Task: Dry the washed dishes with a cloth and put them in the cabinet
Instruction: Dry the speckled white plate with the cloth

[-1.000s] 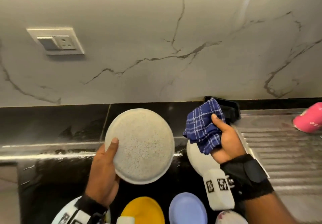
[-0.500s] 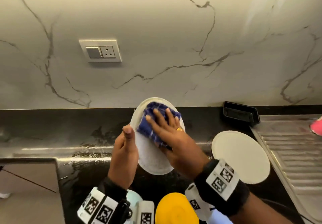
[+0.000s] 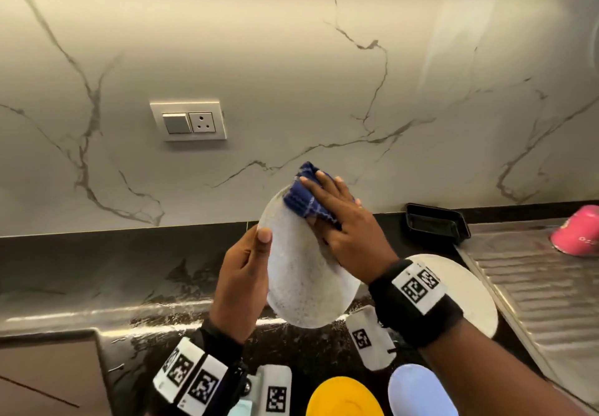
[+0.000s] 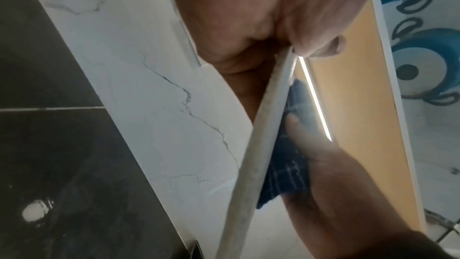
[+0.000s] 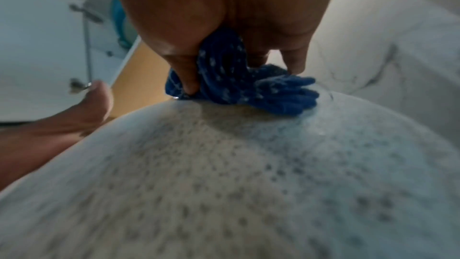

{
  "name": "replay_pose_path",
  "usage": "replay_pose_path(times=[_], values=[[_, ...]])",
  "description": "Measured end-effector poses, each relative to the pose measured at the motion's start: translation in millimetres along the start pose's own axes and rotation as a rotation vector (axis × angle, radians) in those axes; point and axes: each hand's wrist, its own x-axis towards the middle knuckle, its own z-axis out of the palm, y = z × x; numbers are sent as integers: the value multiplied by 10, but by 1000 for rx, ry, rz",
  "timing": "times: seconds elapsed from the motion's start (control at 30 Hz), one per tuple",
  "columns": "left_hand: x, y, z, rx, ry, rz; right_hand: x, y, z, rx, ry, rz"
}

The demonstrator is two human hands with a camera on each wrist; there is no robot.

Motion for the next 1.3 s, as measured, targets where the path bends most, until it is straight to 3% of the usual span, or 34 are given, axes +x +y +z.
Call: replay_pose_path(times=[0.07, 0.27, 0.33, 0.43, 0.47, 0.63, 0.67, 0.77, 0.83, 1.03, 1.2, 1.3], values=[[18, -30, -7, 15, -13, -15, 2, -5, 21, -17, 21, 62], [152, -8, -75, 59, 7, 12, -236, -223, 231, -351, -137, -246], [176, 15, -74, 145, 28, 60, -111, -133, 171, -336, -94, -180], [179, 55, 10, 217, 3, 87, 80, 27, 66, -11, 6, 39], [182, 64, 33, 204, -17, 91, 91, 20, 81, 44, 29, 48], [218, 23, -26, 130, 13, 86, -70, -208, 232, -123, -23, -275], [206, 29, -31, 183, 20, 110, -42, -155, 194, -110, -9, -263], [171, 10, -23, 299, 42, 100, 89, 144, 6, 77, 102, -10], [145, -9, -12, 326, 40, 97, 94, 197, -35, 104, 142, 80], [131, 39, 27, 172, 19, 101, -185, -90, 191, -82, 23, -250], [53, 19, 63, 284, 12, 114, -53, 365, -72, 144, 101, 68], [81, 18, 58, 209, -20, 57, -130, 213, 51, 31, 80, -29]])
